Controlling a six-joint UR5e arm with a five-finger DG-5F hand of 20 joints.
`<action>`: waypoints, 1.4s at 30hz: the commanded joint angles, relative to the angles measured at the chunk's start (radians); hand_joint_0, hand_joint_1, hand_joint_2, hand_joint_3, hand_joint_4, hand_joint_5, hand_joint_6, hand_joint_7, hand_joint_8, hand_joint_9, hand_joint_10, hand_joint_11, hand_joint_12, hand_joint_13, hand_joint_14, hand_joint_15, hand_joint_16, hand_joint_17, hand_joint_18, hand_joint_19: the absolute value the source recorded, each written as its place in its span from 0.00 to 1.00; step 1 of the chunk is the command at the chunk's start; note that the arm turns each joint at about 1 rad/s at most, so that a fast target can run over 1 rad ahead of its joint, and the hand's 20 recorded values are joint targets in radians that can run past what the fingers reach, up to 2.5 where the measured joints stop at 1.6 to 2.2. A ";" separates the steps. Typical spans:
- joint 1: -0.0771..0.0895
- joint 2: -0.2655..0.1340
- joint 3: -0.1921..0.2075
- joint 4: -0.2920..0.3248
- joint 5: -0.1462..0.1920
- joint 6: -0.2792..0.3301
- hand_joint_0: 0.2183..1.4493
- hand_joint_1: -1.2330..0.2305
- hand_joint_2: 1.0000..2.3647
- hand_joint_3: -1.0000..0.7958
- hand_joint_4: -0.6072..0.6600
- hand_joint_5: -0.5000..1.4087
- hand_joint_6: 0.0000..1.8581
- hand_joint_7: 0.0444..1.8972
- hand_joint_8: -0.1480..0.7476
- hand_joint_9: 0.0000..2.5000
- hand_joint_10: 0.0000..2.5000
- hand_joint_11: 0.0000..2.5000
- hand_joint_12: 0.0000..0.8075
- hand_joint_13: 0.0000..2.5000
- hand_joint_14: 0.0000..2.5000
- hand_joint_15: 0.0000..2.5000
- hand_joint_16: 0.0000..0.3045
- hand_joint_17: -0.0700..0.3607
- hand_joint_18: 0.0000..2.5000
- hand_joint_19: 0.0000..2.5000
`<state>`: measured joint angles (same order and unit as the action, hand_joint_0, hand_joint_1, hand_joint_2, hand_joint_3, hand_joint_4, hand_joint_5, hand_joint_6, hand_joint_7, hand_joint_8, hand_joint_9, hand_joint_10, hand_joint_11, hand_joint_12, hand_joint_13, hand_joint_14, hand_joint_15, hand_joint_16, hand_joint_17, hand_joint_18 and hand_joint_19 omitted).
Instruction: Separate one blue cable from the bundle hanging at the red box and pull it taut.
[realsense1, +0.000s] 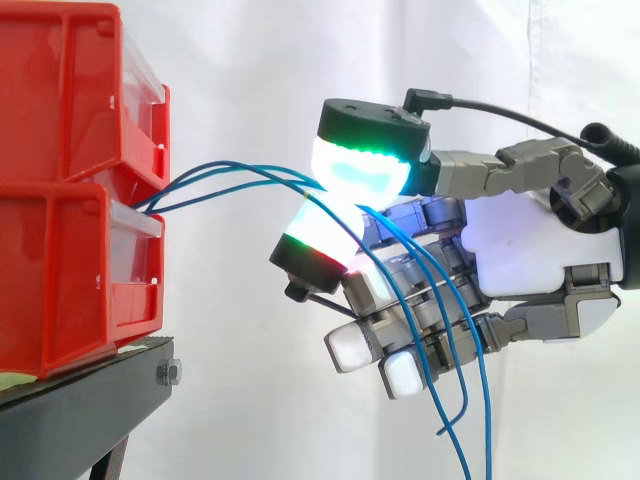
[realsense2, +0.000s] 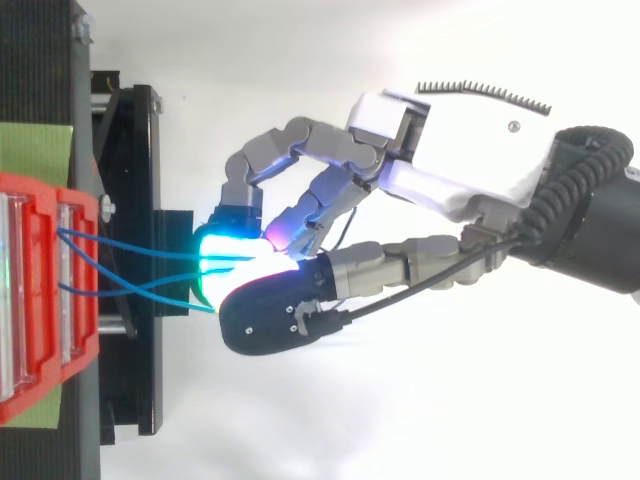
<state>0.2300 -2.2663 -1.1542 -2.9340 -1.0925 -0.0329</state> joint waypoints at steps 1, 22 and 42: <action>0.000 0.001 0.001 0.001 0.000 0.001 0.41 0.24 0.01 0.42 0.50 0.16 0.52 0.57 0.57 0.40 0.01 0.36 0.42 0.38 0.01 0.21 0.13 0.37 0.35 0.25; 0.000 0.001 0.001 -0.005 0.000 0.001 0.32 0.38 0.01 0.45 0.58 0.17 0.51 0.55 0.59 0.45 0.01 0.39 0.44 0.40 0.01 0.23 0.15 0.40 0.37 0.29; 0.000 0.001 0.001 -0.005 0.000 0.001 0.29 0.25 0.00 0.28 0.56 0.18 0.52 0.55 0.55 0.45 0.01 0.42 0.43 0.39 0.01 0.25 0.15 0.41 0.37 0.28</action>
<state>0.2309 -2.2666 -1.1538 -2.9391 -1.0922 -0.0322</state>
